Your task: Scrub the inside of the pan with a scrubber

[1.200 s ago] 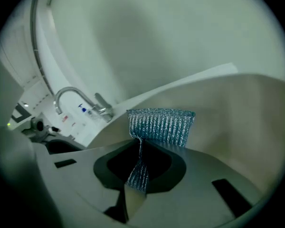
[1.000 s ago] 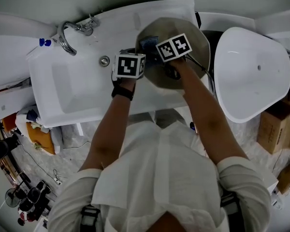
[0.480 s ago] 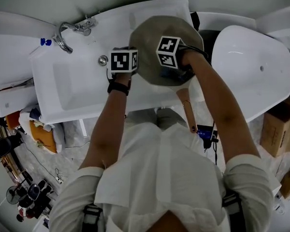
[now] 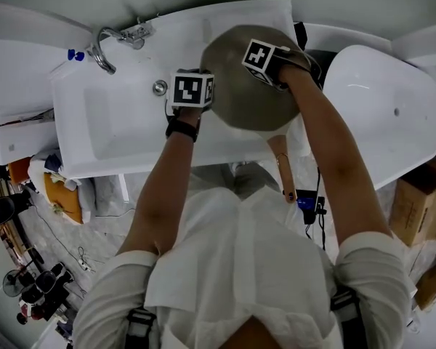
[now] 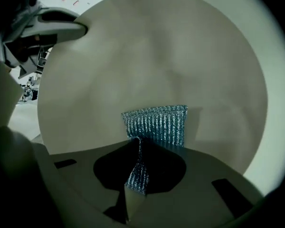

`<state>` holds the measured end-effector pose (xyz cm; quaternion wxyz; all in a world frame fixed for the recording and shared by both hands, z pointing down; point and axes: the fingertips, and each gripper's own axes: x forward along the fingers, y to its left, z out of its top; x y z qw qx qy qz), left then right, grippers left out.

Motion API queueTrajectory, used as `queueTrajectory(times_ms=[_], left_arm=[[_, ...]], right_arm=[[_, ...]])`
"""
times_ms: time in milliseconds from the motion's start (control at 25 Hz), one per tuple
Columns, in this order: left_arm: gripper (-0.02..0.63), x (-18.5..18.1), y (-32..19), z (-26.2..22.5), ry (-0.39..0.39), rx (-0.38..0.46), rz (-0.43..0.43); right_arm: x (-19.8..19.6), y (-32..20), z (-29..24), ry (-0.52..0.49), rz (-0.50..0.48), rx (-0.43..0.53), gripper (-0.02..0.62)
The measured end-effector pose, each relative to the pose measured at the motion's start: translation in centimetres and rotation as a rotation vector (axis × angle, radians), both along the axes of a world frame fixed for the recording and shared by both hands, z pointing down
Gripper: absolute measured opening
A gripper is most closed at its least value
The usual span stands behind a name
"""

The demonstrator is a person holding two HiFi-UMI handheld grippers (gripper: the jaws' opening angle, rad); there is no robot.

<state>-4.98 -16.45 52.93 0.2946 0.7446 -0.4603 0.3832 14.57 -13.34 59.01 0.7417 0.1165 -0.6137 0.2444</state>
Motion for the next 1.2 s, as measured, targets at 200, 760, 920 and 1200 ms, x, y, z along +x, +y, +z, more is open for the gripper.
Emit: queueTrajectory(times_ms=[200,760,920,1200], left_arm=[[0.048,0.2,-0.1,0.0,-0.001,0.009,-0.002],[0.046,0.1,-0.2,0.1,0.007,0.012,-0.013],[0.046,-0.1,-0.1,0.2,0.017,0.002,-0.009],[0.046,0.2,-0.1,0.1,0.024,0.005,0.003]], right_arm=[[-2.5,-4.5,-0.5,-0.187,0.089,0.209,0.034],[-14.6,-1.1,-1.4,-0.659,0.102,0.238,0.033],[-13.9,4.7,-1.0,-0.624,0.051,0.021,0.032],[-5.3,7.2,-0.2,-0.339,0.029,-0.094,0.032]])
